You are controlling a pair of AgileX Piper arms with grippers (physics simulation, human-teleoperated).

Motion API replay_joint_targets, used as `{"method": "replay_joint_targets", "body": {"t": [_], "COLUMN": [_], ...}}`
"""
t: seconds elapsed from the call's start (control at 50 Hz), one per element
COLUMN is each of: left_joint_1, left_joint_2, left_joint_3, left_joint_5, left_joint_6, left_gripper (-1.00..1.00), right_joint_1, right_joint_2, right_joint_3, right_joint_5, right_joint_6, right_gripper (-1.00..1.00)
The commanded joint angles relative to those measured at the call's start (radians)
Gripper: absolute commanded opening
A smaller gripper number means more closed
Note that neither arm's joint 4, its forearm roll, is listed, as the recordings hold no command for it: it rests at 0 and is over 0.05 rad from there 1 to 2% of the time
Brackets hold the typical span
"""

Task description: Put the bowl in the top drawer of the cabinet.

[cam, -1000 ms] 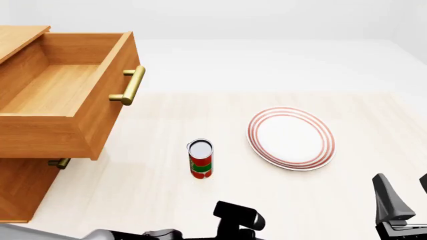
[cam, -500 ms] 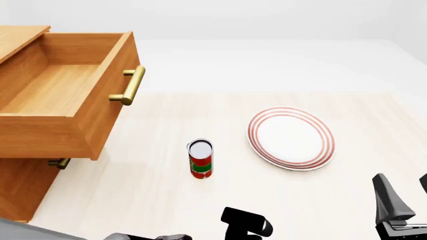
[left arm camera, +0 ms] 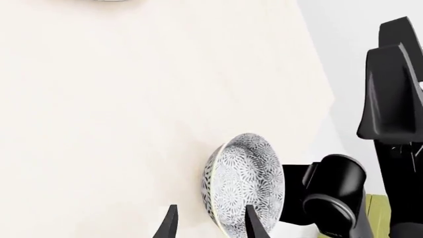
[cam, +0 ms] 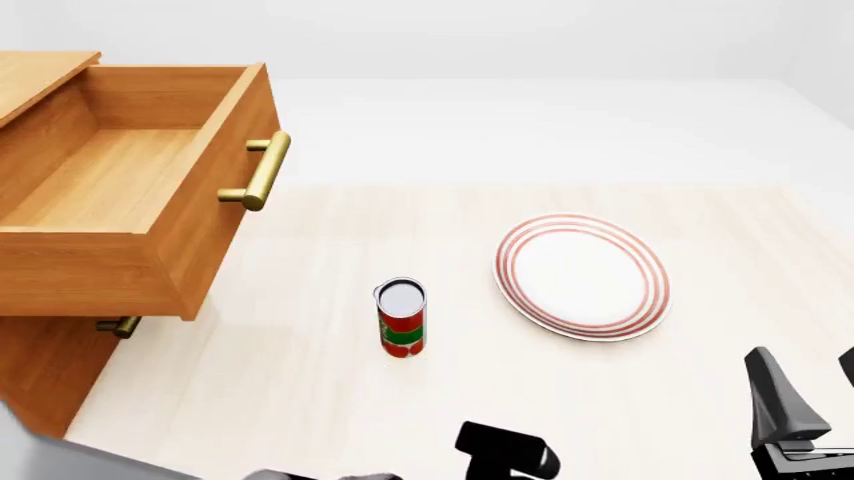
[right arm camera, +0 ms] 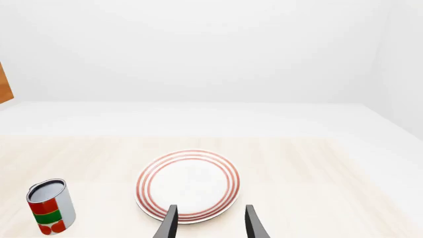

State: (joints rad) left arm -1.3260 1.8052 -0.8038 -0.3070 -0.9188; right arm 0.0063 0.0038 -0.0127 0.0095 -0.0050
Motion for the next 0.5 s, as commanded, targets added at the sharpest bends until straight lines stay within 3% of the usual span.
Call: {"method": "replay_joint_targets", "body": {"t": [0.02,0.5], "left_joint_1": [-0.007,-0.008], "left_joint_2": [0.023,0.087], "left_joint_3": [-0.01,-0.03], "left_joint_5": [-0.003,-0.032], "left_joint_6": [-0.014,-0.031], "left_gripper": [1.0,1.0], "right_joint_1": [0.0,0.0], "right_joint_2": [0.0,0.0], "right_joint_3": [0.0,0.0], "right_joint_5": [0.0,0.0], "right_joint_6": [0.0,0.0], "right_gripper": [1.0,1.0]}}
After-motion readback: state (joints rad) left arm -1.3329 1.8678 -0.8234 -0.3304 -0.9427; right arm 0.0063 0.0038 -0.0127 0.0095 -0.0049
